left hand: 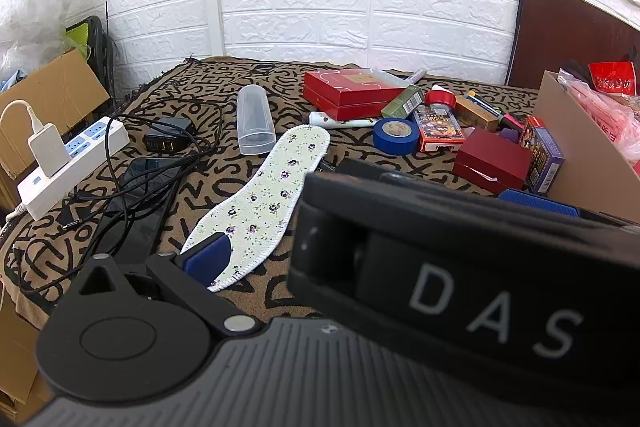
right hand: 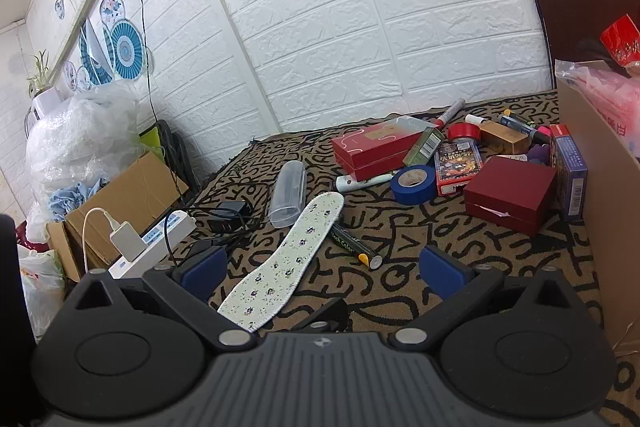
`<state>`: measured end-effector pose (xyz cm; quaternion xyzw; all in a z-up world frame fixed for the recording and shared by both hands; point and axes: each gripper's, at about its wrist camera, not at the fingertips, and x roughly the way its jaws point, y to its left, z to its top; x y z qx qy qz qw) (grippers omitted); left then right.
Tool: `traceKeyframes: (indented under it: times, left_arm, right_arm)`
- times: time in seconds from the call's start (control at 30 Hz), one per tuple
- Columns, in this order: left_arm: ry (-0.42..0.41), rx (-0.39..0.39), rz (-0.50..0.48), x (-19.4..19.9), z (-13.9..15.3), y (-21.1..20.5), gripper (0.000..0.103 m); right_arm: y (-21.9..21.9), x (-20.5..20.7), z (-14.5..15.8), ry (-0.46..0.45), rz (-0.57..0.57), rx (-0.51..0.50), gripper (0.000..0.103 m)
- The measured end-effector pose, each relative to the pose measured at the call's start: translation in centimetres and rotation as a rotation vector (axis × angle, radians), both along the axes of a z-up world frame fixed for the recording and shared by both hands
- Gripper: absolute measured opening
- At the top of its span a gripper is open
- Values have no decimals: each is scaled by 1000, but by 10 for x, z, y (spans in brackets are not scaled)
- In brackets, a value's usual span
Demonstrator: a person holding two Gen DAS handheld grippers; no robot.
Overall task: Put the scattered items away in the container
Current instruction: 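Reach the left gripper toward the white floral insole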
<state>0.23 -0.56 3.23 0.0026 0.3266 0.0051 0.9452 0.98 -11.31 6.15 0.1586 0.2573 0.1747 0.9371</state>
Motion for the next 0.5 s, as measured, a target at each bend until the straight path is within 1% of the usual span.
traceKeyframes:
  times: [0.27, 0.5]
  left_arm:
    - [9, -3, 1, 1, -3, 1, 103]
    - [32, -5, 9, 5, -10, 5, 103]
  right_arm:
    - [0, 2, -2, 8, 2, 0, 103]
    - [5, 8, -11, 31, 9, -3, 103]
